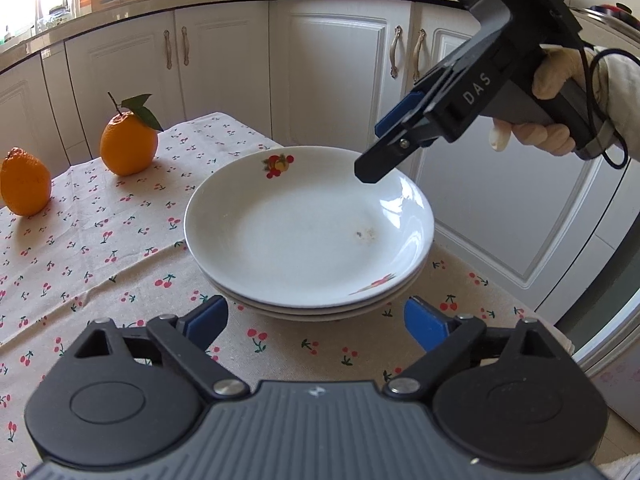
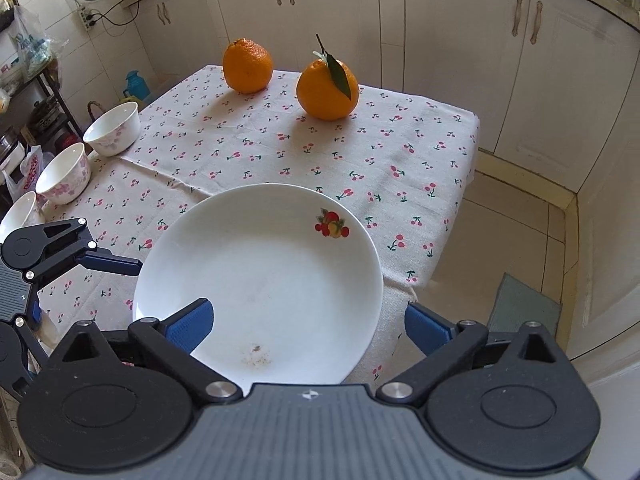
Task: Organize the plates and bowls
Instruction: 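Withdraw the right gripper and move it to the white floral bowls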
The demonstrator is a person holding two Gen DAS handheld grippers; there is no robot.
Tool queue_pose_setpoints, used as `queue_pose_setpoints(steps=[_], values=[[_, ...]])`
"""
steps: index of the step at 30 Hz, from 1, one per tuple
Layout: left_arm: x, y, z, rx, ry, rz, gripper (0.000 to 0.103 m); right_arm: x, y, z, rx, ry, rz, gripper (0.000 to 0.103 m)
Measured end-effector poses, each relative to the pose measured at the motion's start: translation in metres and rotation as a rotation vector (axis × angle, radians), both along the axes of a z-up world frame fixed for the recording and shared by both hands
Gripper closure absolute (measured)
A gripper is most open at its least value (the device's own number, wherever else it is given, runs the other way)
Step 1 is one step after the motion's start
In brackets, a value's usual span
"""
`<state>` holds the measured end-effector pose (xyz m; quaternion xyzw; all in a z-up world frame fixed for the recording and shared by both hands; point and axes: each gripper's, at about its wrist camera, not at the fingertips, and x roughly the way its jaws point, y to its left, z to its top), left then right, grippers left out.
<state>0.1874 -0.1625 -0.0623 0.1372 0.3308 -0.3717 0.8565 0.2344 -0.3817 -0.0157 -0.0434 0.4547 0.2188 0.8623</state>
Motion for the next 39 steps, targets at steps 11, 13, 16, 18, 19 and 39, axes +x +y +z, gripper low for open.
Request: queue_pose_setpoints(steps=[11, 13, 16, 18, 19, 39], values=[[-0.016, 0.015, 0.017, -0.024, -0.079, 0.011, 0.006, -0.039, 0.038, 0.006, -0.004, -0.056, -0.133, 0.0], [-0.021, 0.02, 0.02, -0.027, -0.096, 0.02, 0.005, -0.046, 0.048, 0.008, -0.012, -0.071, -0.151, 0.0], [-0.029, 0.031, 0.025, -0.033, -0.119, 0.033, 0.004, -0.057, 0.065, 0.01, -0.024, -0.094, -0.164, 0.0], [-0.034, 0.039, 0.027, -0.03, -0.135, 0.05, 0.004, -0.063, 0.078, 0.011, -0.054, -0.115, -0.171, 0.0], [-0.037, 0.045, 0.028, -0.027, -0.144, 0.059, 0.004, -0.066, 0.085, 0.011, -0.065, -0.125, -0.175, 0.0], [-0.099, 0.203, 0.043, 0.008, -0.242, 0.383, 0.004, -0.089, 0.237, 0.009, -0.102, -0.293, -0.095, 0.0]])
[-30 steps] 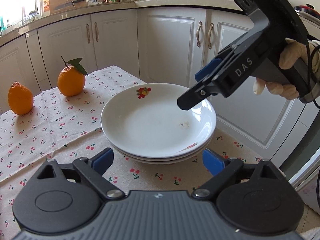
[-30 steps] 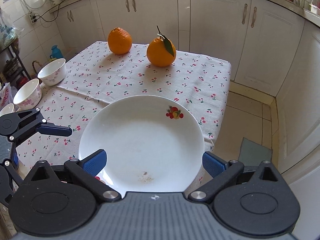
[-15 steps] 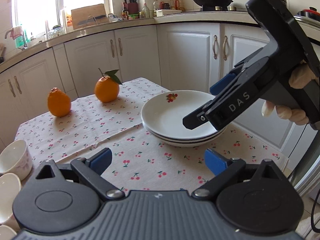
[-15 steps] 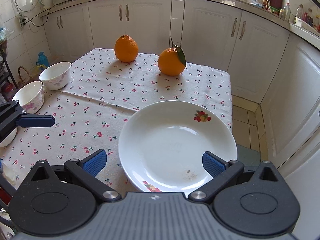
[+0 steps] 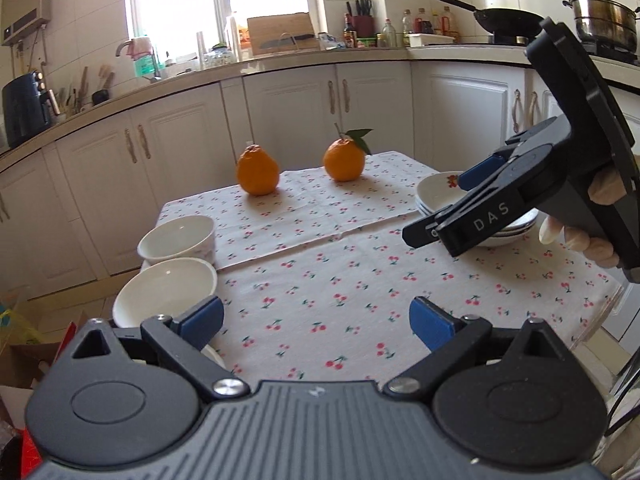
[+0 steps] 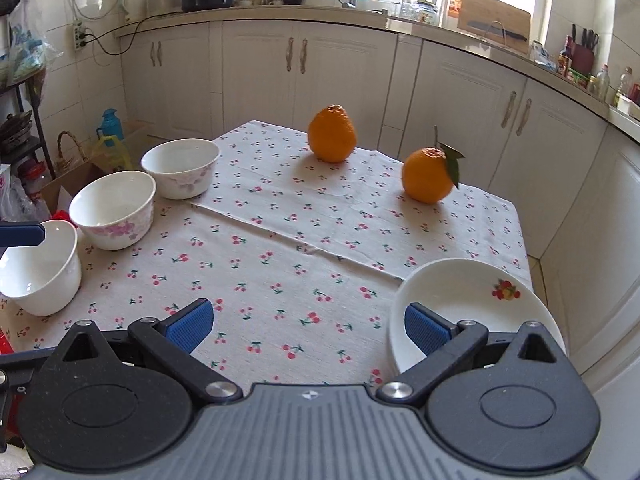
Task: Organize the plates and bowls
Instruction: 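Withdraw the right gripper and move it to the white floral bowls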
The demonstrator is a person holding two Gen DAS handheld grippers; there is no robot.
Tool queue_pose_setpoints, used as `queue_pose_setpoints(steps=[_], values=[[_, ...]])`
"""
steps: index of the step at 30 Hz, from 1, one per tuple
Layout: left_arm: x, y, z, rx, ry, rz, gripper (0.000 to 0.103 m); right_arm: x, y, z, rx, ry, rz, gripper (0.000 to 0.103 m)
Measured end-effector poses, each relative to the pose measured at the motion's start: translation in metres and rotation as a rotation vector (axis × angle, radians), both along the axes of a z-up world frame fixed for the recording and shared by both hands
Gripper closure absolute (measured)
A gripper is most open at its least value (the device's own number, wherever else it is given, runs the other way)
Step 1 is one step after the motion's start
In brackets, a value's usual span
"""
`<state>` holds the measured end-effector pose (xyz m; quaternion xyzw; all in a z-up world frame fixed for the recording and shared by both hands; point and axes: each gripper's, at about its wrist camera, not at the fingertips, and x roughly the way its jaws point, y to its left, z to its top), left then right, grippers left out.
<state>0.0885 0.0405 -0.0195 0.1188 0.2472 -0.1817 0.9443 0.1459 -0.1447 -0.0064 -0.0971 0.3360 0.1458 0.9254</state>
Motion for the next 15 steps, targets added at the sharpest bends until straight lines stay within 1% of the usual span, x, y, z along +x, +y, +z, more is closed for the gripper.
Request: queue_pose_setpoints(steps=[5, 9, 13, 15], values=[[-0.009, 0.04, -0.008, 0.019, 0.012, 0.086, 0.004, 0.0, 0.043, 0.0, 0.014, -0.019, 0.115, 0.0], [-0.011, 0.069, -0.015, 0.014, 0.024, 0.145, 0.004, 0.001, 0.075, 0.005, 0.034, -0.025, 0.227, 0.0], [-0.008, 0.088, -0.025, 0.015, 0.047, 0.173, 0.004, 0.0, 0.103, 0.006, 0.049, -0.017, 0.335, 0.0], [-0.006, 0.092, -0.03, 0.017, 0.056, 0.175, 0.004, 0.001, 0.117, 0.006, 0.07, 0.004, 0.39, 0.0]])
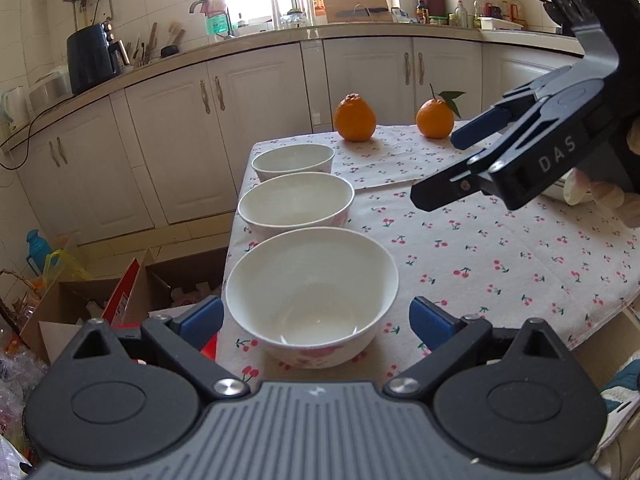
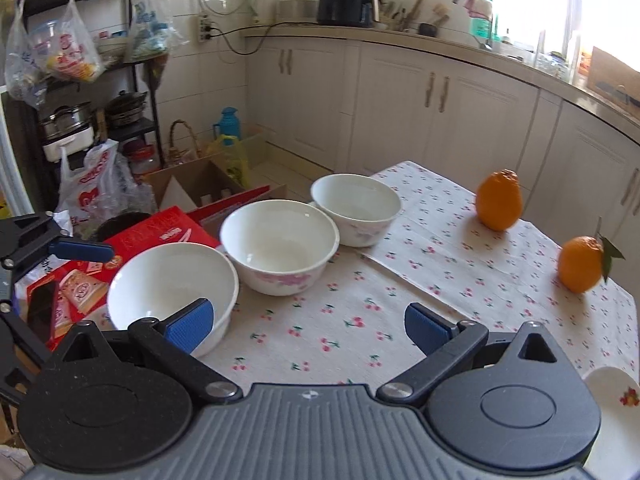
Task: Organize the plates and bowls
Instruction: 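Withdraw the right gripper and move it to the white floral bowls, then grasp the rim of a pink-floral white bowl with the right gripper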
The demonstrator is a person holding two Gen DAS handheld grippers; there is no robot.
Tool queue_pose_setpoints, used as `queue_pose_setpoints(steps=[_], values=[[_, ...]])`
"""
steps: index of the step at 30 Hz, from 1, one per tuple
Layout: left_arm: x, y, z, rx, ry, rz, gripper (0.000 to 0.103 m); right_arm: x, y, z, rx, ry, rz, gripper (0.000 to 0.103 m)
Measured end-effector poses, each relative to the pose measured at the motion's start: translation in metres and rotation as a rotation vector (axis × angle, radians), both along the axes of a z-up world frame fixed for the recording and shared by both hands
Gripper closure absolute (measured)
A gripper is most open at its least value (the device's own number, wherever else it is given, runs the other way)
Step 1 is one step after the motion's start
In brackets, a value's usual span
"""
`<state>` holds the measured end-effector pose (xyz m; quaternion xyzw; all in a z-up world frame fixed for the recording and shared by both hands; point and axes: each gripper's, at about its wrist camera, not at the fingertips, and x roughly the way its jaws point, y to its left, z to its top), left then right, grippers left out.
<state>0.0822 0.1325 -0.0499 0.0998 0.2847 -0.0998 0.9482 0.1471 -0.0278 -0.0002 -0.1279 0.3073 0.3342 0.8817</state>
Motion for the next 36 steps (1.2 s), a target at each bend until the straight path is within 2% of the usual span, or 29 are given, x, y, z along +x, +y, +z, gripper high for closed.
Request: queue_pose_setpoints(steps=[9, 13, 19, 23, 36], values=[[0.01, 0.01, -0.016, -0.01, 0.032, -0.019, 0.005, 0.013, 0.042, -0.014, 0.025, 0.096, 0.134, 0.002], [0.012, 0.012, -0.018, -0.025, 0.04, -0.025, 0.01, 0.022, 0.052, -0.023, 0.021, 0.151, 0.159, 0.017], [0.014, 0.011, -0.019, -0.029, 0.039, -0.038, 0.014, 0.033, 0.059, -0.03, 0.021, 0.198, 0.167, 0.034], [0.014, 0.013, -0.02, -0.036, 0.042, -0.042, 0.014, 0.04, 0.063, -0.035, 0.021, 0.22, 0.162, 0.04], [0.015, 0.011, -0.019, -0.029, 0.048, -0.049, 0.015, 0.039, 0.063, -0.038, 0.054, 0.265, 0.171, 0.043]])
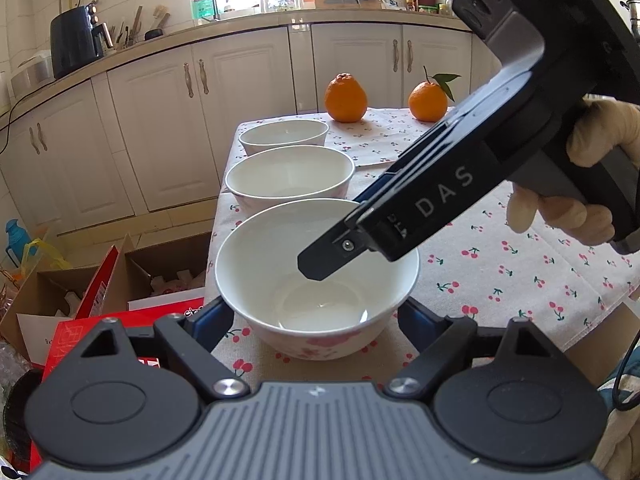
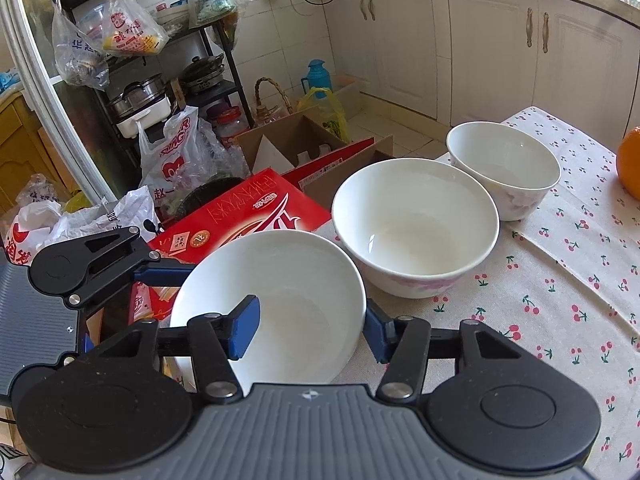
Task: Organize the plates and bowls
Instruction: 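Grasp the rim of a pink-floral white bowl with the right gripper, then lift the floral bowl with the right gripper and carry it across the cloth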
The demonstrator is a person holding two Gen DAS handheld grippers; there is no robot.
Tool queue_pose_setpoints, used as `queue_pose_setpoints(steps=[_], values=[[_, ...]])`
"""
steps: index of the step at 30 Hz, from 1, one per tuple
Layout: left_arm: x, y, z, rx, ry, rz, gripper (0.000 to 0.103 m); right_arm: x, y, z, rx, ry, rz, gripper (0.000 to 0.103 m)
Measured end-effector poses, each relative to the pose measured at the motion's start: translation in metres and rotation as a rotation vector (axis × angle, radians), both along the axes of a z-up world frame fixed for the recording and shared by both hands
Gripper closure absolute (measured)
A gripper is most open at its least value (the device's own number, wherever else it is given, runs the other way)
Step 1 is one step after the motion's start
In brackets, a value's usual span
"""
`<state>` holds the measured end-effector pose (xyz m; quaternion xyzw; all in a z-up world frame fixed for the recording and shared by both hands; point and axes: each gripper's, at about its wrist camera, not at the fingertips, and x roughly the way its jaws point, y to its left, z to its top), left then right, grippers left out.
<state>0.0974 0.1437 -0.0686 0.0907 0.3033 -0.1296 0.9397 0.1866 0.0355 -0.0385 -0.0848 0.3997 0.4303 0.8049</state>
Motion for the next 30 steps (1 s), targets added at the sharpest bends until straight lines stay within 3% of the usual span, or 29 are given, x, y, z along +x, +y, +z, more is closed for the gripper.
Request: queue_pose_setpoints(steps=[9, 30], values=[[-0.004, -0.013, 0.008, -0.002, 0.007, -0.047, 0.015, -0.012, -0.025, 0.007, 0.015, -0.004, -0.045, 0.042], [0.021, -0.093, 0.015, -0.003, -0.003, -0.324, 0.015, -0.032, -0.123, 0.019, 0.001, -0.06, -0.308, 0.042]])
